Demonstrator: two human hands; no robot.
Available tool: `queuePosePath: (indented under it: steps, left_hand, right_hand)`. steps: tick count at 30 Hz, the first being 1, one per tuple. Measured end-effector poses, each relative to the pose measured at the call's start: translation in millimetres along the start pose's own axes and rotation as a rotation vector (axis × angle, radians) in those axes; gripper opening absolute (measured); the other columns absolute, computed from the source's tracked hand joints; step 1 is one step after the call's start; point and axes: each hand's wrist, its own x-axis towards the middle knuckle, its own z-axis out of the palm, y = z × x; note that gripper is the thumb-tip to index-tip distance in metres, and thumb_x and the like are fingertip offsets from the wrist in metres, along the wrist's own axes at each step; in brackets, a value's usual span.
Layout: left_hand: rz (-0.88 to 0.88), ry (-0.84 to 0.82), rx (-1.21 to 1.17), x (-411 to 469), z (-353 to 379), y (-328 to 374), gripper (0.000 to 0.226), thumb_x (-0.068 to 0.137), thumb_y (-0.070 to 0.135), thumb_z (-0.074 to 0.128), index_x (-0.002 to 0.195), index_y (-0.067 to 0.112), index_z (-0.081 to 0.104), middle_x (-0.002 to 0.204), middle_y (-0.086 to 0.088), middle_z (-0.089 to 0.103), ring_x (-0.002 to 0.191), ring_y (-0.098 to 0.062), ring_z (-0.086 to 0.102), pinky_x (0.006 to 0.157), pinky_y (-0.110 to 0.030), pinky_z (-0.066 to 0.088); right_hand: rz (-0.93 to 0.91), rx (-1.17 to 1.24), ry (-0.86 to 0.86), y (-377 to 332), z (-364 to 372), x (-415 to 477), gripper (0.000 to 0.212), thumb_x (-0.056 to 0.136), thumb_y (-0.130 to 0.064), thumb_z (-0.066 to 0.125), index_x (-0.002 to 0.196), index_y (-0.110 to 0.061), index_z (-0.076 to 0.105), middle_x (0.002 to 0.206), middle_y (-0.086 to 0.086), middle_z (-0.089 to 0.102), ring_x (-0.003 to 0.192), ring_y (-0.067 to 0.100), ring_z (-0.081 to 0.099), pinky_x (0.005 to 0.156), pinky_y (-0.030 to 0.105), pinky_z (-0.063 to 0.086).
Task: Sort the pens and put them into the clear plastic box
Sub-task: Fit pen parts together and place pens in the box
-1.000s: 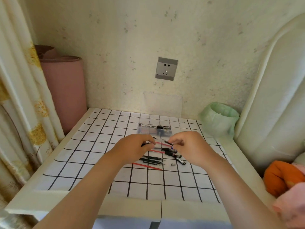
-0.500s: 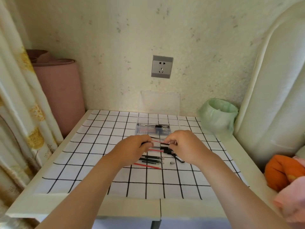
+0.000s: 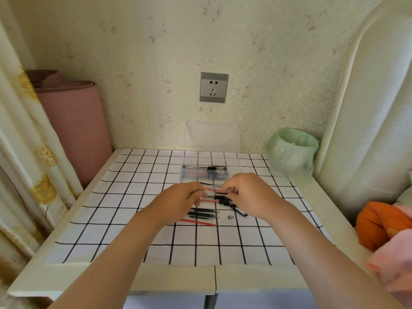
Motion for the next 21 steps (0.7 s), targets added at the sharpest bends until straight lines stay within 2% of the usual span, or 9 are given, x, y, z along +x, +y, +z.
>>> queuePosePath:
  steps: [4, 7, 9, 12, 14, 15, 17, 19, 21]
  left_hand:
    - [0.018, -0.005, 0.011, 0, 1, 3, 0.018, 0.101, 0.034, 0.047, 0.102, 0.036, 0.065, 0.082, 0.012, 0.064, 0.069, -0.003, 0.056, 0.069, -0.024, 0.048]
    - [0.033, -0.013, 0.005, 0, 3, 7, 0.017, 0.099, 0.035, 0.053, 0.111, 0.040, 0.063, 0.076, 0.014, 0.062, 0.064, -0.001, 0.055, 0.062, -0.018, 0.042]
    - [0.044, -0.036, -0.014, 0, 5, 9, 0.022, 0.099, 0.033, 0.053, 0.117, 0.044, 0.060, 0.077, 0.015, 0.064, 0.061, -0.001, 0.055, 0.061, -0.019, 0.044]
    - [0.045, -0.039, -0.013, 0, 4, 9, 0.024, 0.100, 0.031, 0.052, 0.119, 0.041, 0.062, 0.082, 0.015, 0.067, 0.061, 0.002, 0.056, 0.060, -0.015, 0.042]
    - [0.023, -0.031, 0.010, 1, 3, 9, 0.023, 0.100, 0.030, 0.050, 0.117, 0.036, 0.064, 0.086, 0.015, 0.068, 0.064, 0.006, 0.055, 0.060, -0.014, 0.038]
    - [0.015, -0.028, 0.022, 1, 2, 9, 0.022, 0.101, 0.029, 0.049, 0.115, 0.035, 0.065, 0.087, 0.015, 0.068, 0.064, 0.007, 0.055, 0.060, -0.014, 0.038]
    - [0.006, -0.027, 0.032, 1, 3, 9, 0.021, 0.101, 0.029, 0.049, 0.113, 0.034, 0.064, 0.088, 0.014, 0.069, 0.061, 0.007, 0.053, 0.059, -0.014, 0.037]
    - [-0.005, -0.025, 0.029, 2, 4, 10, 0.020, 0.101, 0.029, 0.048, 0.112, 0.034, 0.064, 0.088, 0.014, 0.068, 0.059, 0.006, 0.052, 0.057, -0.015, 0.037]
    - [-0.011, -0.023, 0.031, 3, 5, 10, 0.019, 0.101, 0.030, 0.048, 0.113, 0.035, 0.062, 0.087, 0.015, 0.068, 0.060, 0.004, 0.053, 0.058, -0.016, 0.038]
  right_hand:
    - [-0.032, -0.023, 0.002, 0, 0, -2, 0.027, 0.093, -0.014, 0.061, 0.110, -0.030, 0.073, 0.105, -0.011, 0.068, 0.086, 0.005, 0.056, 0.073, 0.019, 0.038]
    - [-0.064, 0.029, -0.003, -5, 4, -2, 0.024, 0.089, -0.017, 0.068, 0.108, -0.032, 0.074, 0.097, -0.011, 0.069, 0.081, 0.002, 0.057, 0.072, 0.019, 0.045]
    - [-0.061, 0.122, 0.002, -9, 7, -2, 0.026, 0.086, -0.020, 0.073, 0.110, -0.028, 0.072, 0.092, -0.012, 0.070, 0.079, 0.002, 0.060, 0.074, 0.019, 0.048]
    - [-0.041, 0.244, 0.034, -9, 5, -2, 0.043, 0.081, -0.021, 0.079, 0.121, -0.027, 0.065, 0.096, -0.015, 0.068, 0.085, 0.003, 0.061, 0.082, 0.021, 0.050]
    - [-0.009, 0.213, 0.038, -3, 1, -3, 0.054, 0.079, -0.024, 0.080, 0.127, -0.031, 0.059, 0.107, -0.016, 0.065, 0.097, 0.005, 0.058, 0.089, 0.024, 0.047]
    - [0.009, 0.153, 0.027, 1, -1, -4, 0.052, 0.079, -0.027, 0.079, 0.127, -0.032, 0.059, 0.111, -0.016, 0.063, 0.101, 0.006, 0.056, 0.092, 0.026, 0.045]
    - [0.038, 0.038, 0.004, 8, -4, -5, 0.034, 0.082, -0.033, 0.075, 0.115, -0.032, 0.066, 0.111, -0.015, 0.064, 0.104, 0.008, 0.057, 0.093, 0.029, 0.044]
    - [0.060, 0.025, 0.000, 11, -6, -8, 0.014, 0.086, -0.033, 0.071, 0.099, -0.032, 0.071, 0.103, -0.014, 0.066, 0.099, 0.008, 0.059, 0.089, 0.027, 0.046]
    - [0.058, 0.047, 0.003, 11, -5, -8, 0.007, 0.087, -0.030, 0.070, 0.094, -0.031, 0.072, 0.097, -0.015, 0.066, 0.094, 0.007, 0.059, 0.083, 0.023, 0.044]
